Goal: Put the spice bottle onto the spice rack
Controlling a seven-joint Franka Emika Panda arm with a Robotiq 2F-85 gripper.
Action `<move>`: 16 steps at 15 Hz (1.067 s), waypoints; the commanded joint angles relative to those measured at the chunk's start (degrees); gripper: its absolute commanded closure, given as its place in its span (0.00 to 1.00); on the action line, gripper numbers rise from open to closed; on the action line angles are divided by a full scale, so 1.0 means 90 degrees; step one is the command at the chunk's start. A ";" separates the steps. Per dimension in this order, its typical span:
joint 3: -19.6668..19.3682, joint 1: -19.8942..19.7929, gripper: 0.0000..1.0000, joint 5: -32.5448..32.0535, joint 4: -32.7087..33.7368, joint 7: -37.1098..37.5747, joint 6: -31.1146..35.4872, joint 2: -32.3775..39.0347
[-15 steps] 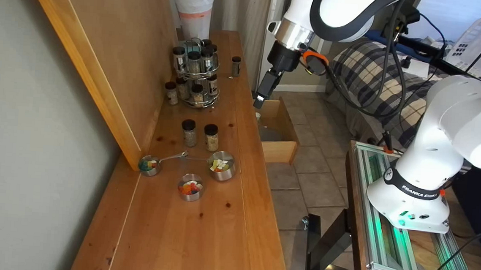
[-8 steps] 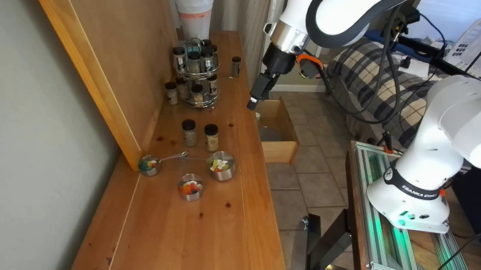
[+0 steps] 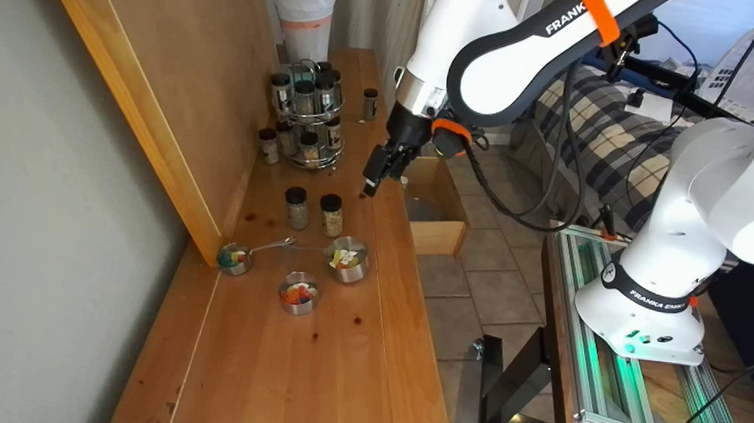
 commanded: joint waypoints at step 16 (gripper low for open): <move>0.0042 0.0183 0.00 -0.3085 0.1103 0.4104 0.1360 0.2064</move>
